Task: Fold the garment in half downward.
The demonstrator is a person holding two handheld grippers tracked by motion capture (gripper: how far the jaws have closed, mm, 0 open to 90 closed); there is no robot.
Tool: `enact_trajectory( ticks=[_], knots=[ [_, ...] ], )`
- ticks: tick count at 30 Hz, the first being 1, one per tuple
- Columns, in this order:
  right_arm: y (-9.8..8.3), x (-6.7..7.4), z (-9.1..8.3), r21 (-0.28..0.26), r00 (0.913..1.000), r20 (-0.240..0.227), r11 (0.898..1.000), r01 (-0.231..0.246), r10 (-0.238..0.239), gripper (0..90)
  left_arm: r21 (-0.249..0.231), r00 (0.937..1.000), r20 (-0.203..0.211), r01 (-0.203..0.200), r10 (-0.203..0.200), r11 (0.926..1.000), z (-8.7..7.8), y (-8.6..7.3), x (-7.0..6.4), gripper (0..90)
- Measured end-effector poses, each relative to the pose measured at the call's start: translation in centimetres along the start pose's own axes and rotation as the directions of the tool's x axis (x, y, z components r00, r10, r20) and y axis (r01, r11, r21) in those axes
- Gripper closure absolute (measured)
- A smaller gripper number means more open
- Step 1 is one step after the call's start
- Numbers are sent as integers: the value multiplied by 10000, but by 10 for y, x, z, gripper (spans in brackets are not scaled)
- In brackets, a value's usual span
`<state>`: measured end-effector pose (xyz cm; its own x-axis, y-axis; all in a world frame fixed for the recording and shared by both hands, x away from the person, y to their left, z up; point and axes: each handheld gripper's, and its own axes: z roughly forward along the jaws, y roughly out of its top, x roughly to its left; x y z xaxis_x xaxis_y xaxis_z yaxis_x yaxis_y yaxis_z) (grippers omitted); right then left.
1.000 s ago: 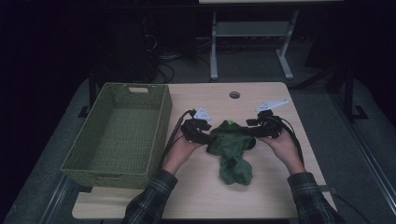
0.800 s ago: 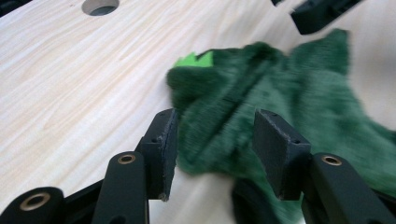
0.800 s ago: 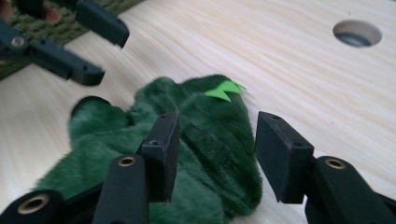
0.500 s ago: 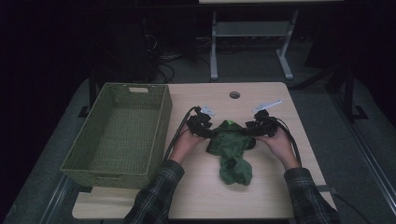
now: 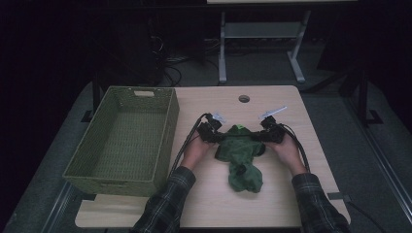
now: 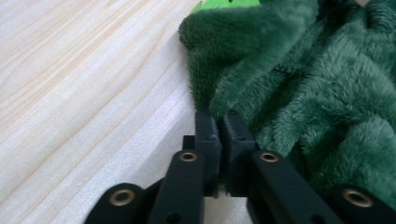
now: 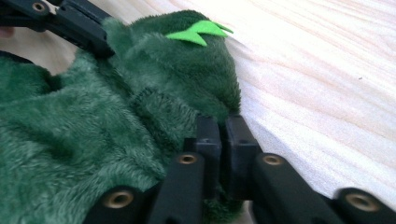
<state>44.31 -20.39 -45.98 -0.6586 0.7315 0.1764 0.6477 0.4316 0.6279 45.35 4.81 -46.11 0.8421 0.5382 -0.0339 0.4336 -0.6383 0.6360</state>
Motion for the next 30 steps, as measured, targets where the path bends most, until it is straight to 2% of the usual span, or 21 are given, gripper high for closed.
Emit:
enact_trajectory(
  ticks=[4,8,11,12,15,17,23,25,30],
  knots=[
    [2,0,-5,-106,10000,-19,9999,-90,90,874,-167,9999,-26,153,-154,9997,-7,4,0,881],
    [5,-1,-15,-528,9996,-20,9982,-291,290,877,-650,9997,-97,221,-228,9976,-19,12,-1,882],
    [8,-2,-24,-827,9993,35,9959,-359,363,879,-966,9998,-145,126,-141,9952,-29,21,0,879],
    [11,-3,-26,-716,9992,5,9966,-401,402,880,-1067,9998,-156,111,-129,9942,-32,24,-1,879],
    [20,-3,-37,-1039,9993,270,9943,-246,276,883,-1271,9998,-207,-3,-23,9919,-40,34,-1,878],
    [26,-4,-41,-943,9990,330,9951,-283,316,882,-1356,9996,-285,-85,47,9907,-44,40,0,878],
    [39,-5,-58,-1529,9977,528,9877,-343,428,883,-1812,9989,-436,-240,164,9832,-61,56,3,876],
    [41,-4,-61,-1662,9974,632,9858,-232,342,883,-2070,9993,-342,-184,115,9782,-66,57,1,876],
    [37,3,-67,-1784,9983,520,9838,-157,253,883,-2260,9998,-131,-177,151,9740,-71,51,-5,876]
  ],
)
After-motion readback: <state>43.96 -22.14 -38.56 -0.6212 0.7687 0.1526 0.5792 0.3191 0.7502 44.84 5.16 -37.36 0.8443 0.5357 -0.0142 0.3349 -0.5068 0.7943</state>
